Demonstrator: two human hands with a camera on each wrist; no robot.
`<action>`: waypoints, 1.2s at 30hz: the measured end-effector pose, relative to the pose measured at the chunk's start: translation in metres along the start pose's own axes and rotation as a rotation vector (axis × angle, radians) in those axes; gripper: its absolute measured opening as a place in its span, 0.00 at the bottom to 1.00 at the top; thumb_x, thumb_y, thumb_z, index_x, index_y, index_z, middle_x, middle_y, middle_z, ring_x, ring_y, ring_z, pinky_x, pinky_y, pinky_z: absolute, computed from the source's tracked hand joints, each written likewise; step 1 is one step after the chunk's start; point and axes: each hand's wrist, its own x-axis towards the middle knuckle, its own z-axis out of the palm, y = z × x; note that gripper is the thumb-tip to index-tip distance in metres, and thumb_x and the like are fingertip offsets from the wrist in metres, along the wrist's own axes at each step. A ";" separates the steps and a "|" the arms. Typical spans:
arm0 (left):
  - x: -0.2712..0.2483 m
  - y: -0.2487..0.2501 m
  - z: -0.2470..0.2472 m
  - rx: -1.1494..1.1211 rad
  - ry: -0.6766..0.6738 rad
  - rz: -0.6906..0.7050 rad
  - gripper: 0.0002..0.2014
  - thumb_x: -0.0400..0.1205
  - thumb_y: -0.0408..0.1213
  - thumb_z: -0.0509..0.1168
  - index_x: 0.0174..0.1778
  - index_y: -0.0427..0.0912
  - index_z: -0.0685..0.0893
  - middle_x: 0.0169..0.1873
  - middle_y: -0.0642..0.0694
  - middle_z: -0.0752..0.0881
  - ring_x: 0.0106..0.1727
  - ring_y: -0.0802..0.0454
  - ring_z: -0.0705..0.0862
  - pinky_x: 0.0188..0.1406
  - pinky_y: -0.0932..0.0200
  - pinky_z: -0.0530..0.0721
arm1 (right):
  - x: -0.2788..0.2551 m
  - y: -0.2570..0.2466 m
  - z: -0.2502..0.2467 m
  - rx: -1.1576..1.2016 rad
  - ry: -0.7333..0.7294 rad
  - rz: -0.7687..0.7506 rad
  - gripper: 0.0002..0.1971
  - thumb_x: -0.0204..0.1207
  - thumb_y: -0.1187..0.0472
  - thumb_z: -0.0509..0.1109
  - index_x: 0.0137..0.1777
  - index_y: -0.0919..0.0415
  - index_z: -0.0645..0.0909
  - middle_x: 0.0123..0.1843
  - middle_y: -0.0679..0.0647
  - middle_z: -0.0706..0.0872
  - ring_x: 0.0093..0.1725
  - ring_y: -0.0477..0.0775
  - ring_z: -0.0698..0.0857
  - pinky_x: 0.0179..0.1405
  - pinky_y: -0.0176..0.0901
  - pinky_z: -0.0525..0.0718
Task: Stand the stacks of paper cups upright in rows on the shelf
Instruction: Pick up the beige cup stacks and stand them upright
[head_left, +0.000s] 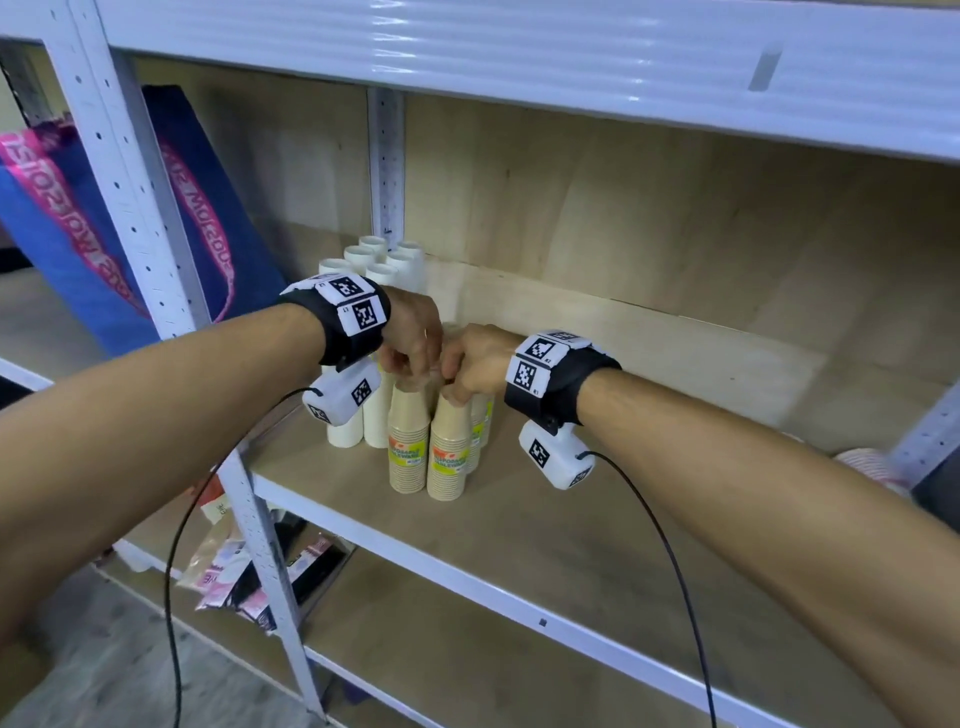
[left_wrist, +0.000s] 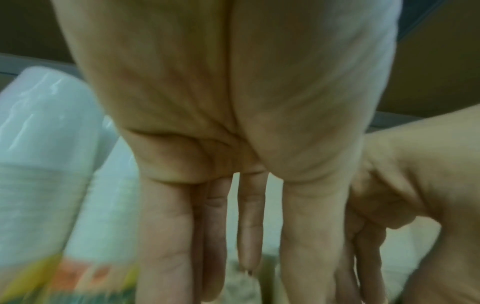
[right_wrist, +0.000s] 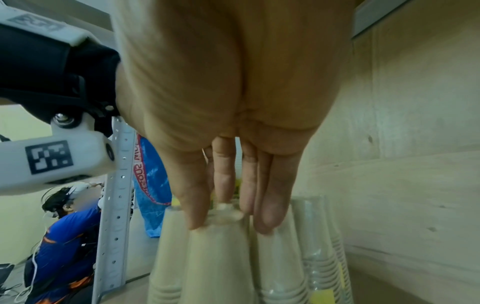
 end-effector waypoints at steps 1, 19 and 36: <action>-0.001 0.003 -0.010 0.011 0.027 0.005 0.18 0.71 0.35 0.79 0.56 0.43 0.87 0.45 0.38 0.92 0.39 0.44 0.91 0.48 0.52 0.91 | -0.001 0.003 -0.007 -0.006 0.008 -0.001 0.18 0.65 0.56 0.82 0.54 0.56 0.85 0.44 0.47 0.84 0.43 0.51 0.83 0.40 0.40 0.81; 0.076 0.157 -0.038 -0.024 0.195 0.320 0.24 0.74 0.41 0.79 0.66 0.48 0.81 0.42 0.46 0.85 0.39 0.51 0.86 0.41 0.58 0.88 | -0.087 0.190 -0.083 -0.147 0.151 0.513 0.19 0.69 0.56 0.82 0.60 0.55 0.84 0.54 0.49 0.81 0.51 0.52 0.79 0.48 0.40 0.76; 0.183 0.229 0.076 0.004 0.137 0.492 0.31 0.76 0.38 0.76 0.75 0.47 0.74 0.71 0.45 0.75 0.61 0.48 0.77 0.53 0.59 0.76 | -0.088 0.286 0.010 -0.034 0.055 0.656 0.30 0.78 0.62 0.73 0.79 0.62 0.68 0.75 0.56 0.74 0.74 0.58 0.75 0.59 0.37 0.72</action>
